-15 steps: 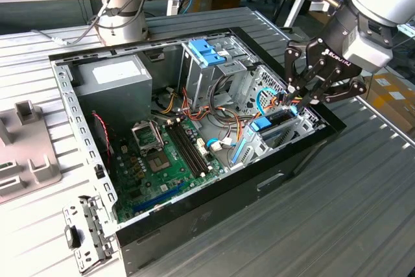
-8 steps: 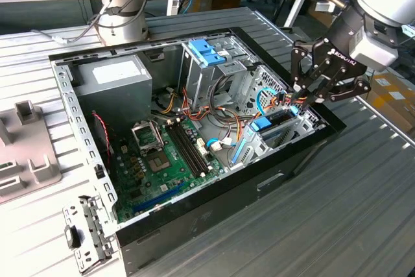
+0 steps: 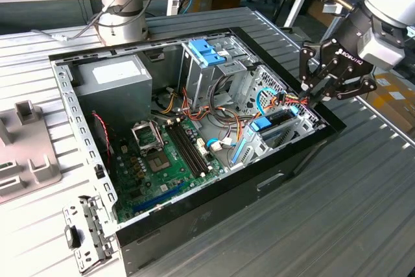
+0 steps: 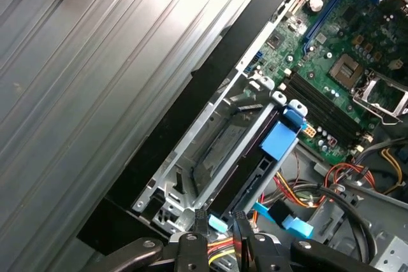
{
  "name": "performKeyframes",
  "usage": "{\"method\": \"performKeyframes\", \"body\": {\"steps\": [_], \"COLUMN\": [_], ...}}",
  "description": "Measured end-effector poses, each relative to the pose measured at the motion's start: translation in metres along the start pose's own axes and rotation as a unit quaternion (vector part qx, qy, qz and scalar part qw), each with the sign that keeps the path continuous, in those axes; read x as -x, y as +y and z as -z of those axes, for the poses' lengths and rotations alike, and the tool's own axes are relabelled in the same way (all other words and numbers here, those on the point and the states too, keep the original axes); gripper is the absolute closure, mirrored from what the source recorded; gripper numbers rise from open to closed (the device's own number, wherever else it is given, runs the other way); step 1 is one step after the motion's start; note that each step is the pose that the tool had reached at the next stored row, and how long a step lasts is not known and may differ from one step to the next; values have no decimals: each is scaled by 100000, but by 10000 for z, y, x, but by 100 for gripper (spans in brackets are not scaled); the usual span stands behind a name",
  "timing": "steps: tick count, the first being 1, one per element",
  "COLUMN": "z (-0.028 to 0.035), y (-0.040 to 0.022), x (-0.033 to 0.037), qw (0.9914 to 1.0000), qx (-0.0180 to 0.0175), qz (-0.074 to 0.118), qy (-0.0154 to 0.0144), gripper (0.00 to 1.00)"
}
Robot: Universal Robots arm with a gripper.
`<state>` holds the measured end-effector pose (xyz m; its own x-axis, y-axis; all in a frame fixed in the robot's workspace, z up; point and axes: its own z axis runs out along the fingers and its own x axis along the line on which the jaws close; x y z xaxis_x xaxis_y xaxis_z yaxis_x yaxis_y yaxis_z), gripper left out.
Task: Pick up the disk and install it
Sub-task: 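Insert the first disk wire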
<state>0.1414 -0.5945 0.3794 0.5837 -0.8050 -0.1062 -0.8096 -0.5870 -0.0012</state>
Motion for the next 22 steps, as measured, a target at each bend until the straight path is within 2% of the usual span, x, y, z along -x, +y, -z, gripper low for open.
{"method": "performKeyframes", "body": {"steps": [9, 14, 19, 22], "z": [-78, -96, -110, -143], "y": [-154, -172, -213, -235], "x": [-121, -125, -79, -86], "qw": [99999, 99980, 99969, 99951], "qx": [90, 248, 305, 403], "qz": [505, 1960, 2471, 3110], "qy": [51, 54, 56, 94], "gripper": [70, 70, 70, 70]}}
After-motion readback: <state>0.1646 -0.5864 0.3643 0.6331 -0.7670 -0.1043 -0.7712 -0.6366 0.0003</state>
